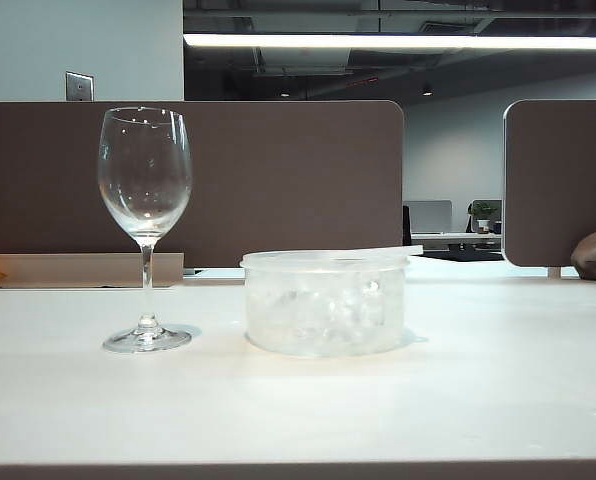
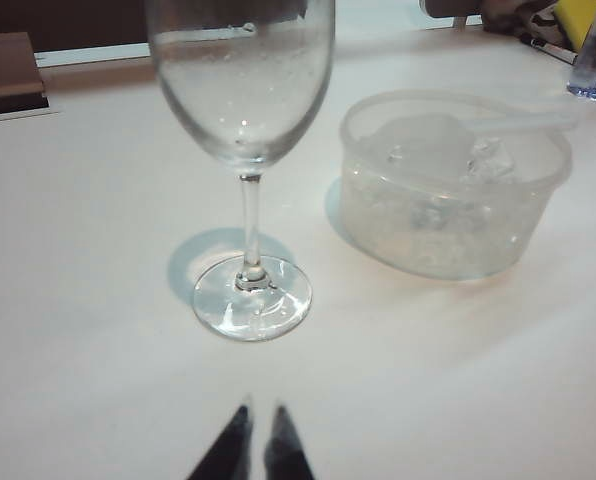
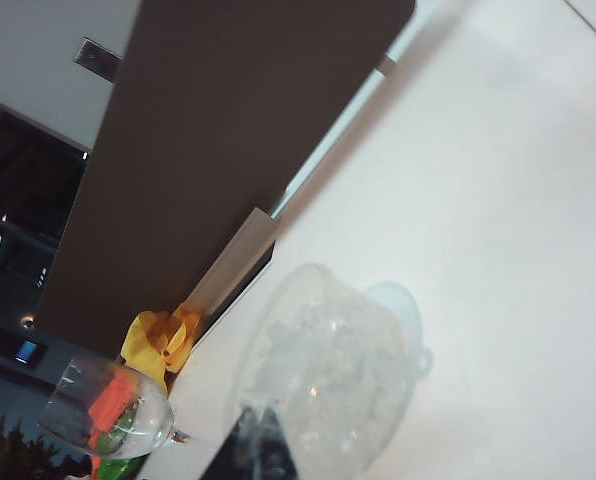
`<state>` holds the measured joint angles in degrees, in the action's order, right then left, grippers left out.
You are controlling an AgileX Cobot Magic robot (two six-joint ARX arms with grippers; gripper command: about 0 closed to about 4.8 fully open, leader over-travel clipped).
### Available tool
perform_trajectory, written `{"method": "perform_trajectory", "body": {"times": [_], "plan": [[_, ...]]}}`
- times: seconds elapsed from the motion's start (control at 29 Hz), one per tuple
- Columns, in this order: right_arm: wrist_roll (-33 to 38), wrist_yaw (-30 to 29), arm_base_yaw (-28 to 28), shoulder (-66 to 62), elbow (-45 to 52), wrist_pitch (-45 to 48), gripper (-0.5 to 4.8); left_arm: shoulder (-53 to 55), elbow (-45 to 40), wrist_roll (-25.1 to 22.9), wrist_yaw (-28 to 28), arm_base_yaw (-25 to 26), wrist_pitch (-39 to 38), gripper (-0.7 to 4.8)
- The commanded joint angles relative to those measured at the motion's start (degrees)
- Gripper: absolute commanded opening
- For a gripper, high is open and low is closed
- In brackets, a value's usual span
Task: Pick up an ice shovel filled with ice cubes and pour the ice from the shovel into the glass.
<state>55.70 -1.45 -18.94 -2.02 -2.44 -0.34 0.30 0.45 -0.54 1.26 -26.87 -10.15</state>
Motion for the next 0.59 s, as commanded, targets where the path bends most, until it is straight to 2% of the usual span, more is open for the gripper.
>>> {"method": "perform_trajectory", "body": {"times": [0.03, 0.14, 0.38, 0.48, 0.59], "plan": [[-8.4, 0.4, 0.0, 0.1, -3.5, 1.4, -0.01, 0.0, 0.0, -0.1, 0.0, 0.0, -0.1, 0.29], [-13.7, 0.5, 0.0, 0.1, -7.7, 0.7, -0.01, 0.0, 0.0, -0.1, 0.0, 0.0, -0.1, 0.29], [-32.9, 3.5, 0.0, -1.5, -21.7, -8.8, -0.01, 0.0, 0.0, -0.1, 0.0, 0.0, -0.1, 0.29], [-37.3, 3.3, 0.0, -7.0, -28.6, -14.1, -0.01, 0.0, 0.0, -0.1, 0.0, 0.0, -0.1, 0.29], [-36.4, 1.1, -0.1, -16.4, -35.3, -16.2, -0.01, 0.0, 0.0, -0.1, 0.0, 0.0, -0.1, 0.29]]}}
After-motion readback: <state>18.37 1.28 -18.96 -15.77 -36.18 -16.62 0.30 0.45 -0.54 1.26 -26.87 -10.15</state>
